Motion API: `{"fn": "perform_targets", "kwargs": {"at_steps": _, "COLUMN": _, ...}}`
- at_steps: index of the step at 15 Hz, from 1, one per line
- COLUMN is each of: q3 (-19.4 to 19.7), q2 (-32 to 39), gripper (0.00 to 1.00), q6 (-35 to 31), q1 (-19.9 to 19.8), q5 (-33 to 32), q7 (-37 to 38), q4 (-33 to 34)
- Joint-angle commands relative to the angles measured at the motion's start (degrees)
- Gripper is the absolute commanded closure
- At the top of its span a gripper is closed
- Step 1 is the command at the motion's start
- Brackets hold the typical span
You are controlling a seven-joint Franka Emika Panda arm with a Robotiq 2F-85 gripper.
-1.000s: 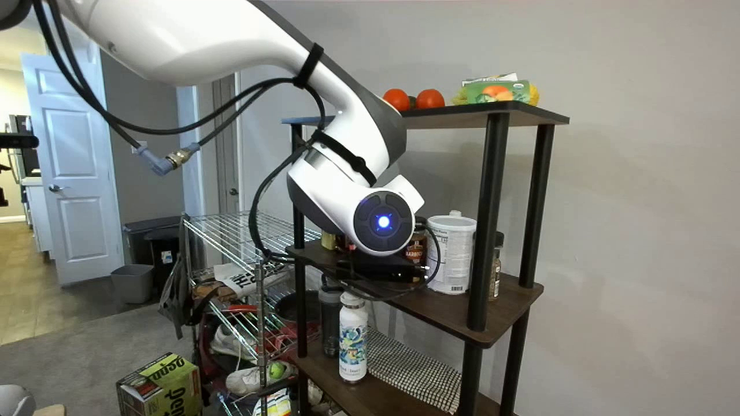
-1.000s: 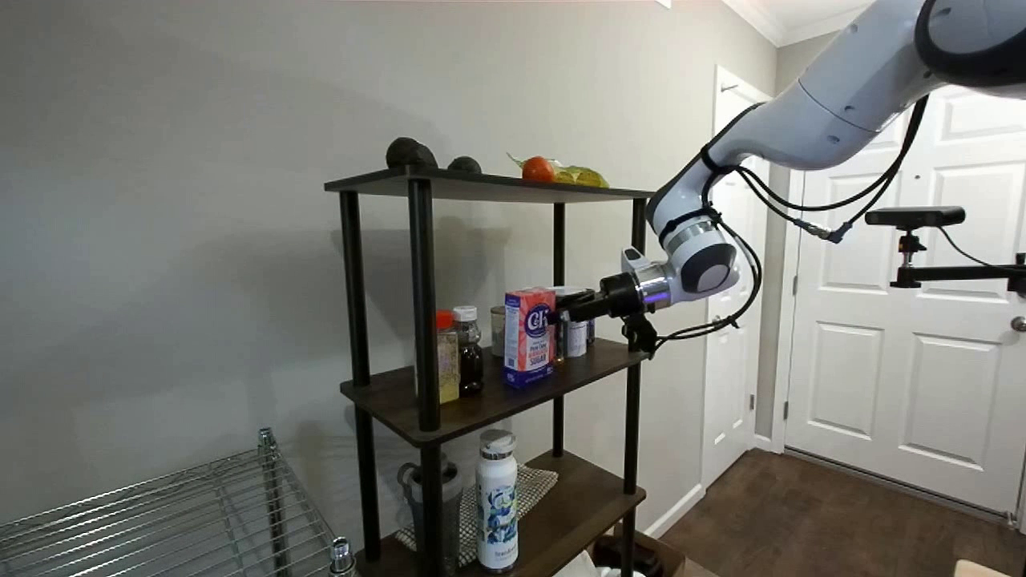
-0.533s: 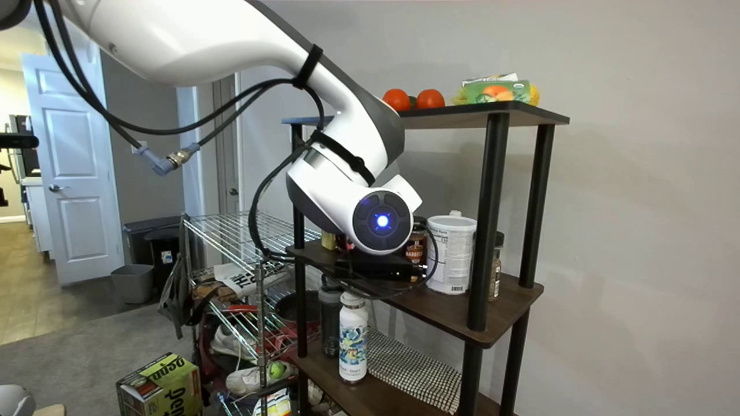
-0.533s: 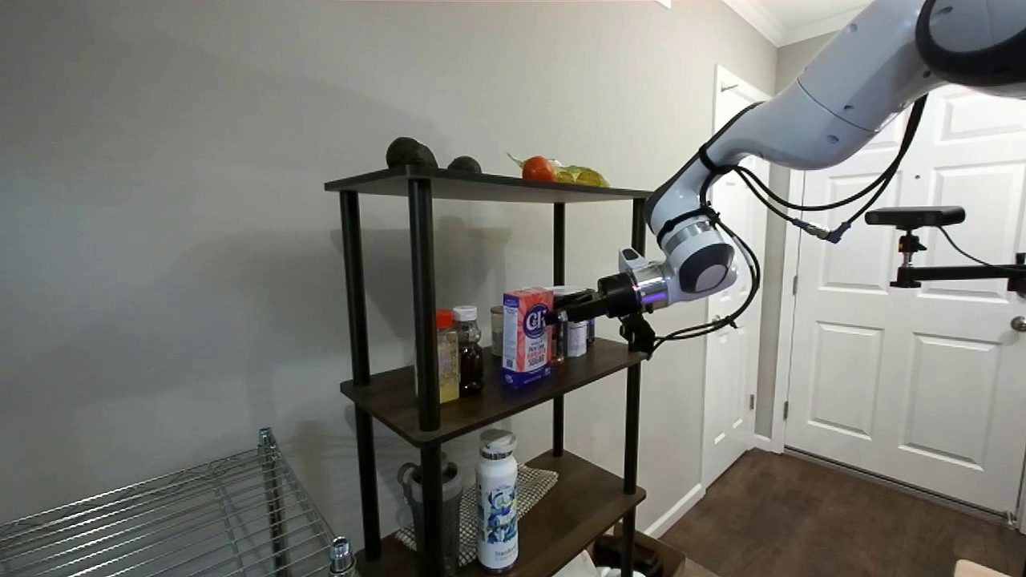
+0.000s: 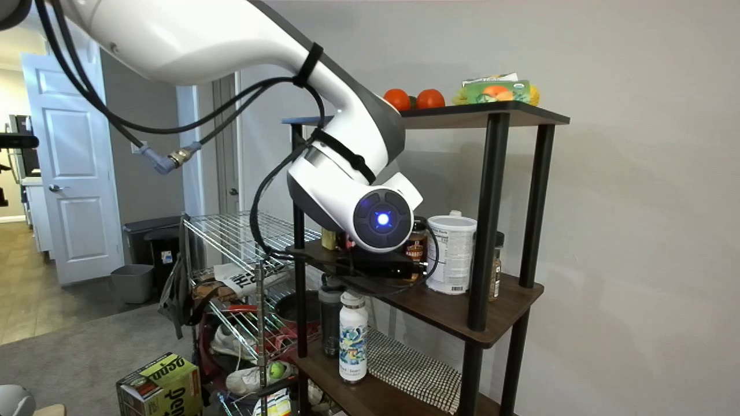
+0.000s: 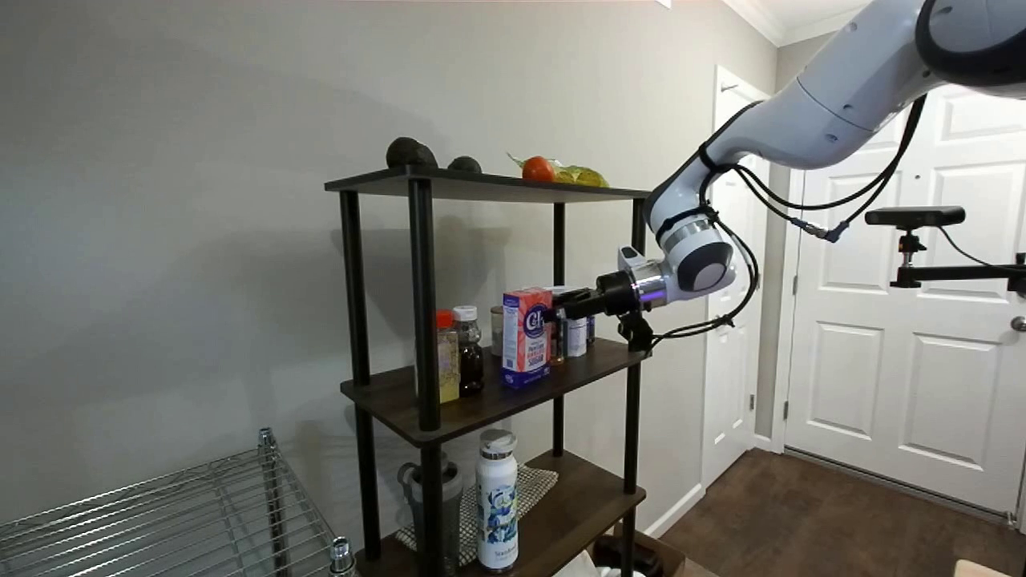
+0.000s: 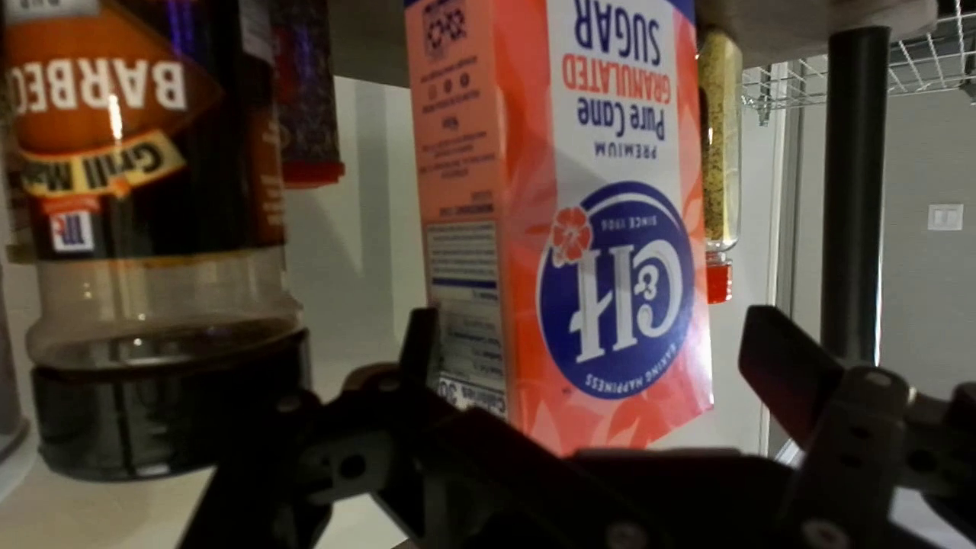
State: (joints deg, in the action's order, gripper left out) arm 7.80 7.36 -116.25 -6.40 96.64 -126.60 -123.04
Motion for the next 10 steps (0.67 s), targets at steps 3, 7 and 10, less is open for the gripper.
{"fn": "perform_targets", "kwargs": {"at_steps": 3, "q3": -0.4, "q2": 0.8, "gripper": 0.00, "q6": 0.3, "q1": 0.0, "q5": 1.3, "q7": -2.6, "q4": 1.0}}
{"fn": "perform_targets", "kwargs": {"at_steps": 7, "q3": -0.5, "q2": 1.3, "gripper": 0.00, "q6": 0.4, "q1": 0.1, "q5": 1.3, "q7": -2.4, "q4": 1.6}}
{"fn": "perform_targets", "kwargs": {"at_steps": 10, "q3": -0.5, "q2": 1.6, "gripper": 0.00, "q6": 0.0, "q1": 0.1, "q5": 1.0, "q7": -2.3, "q4": 1.8}}
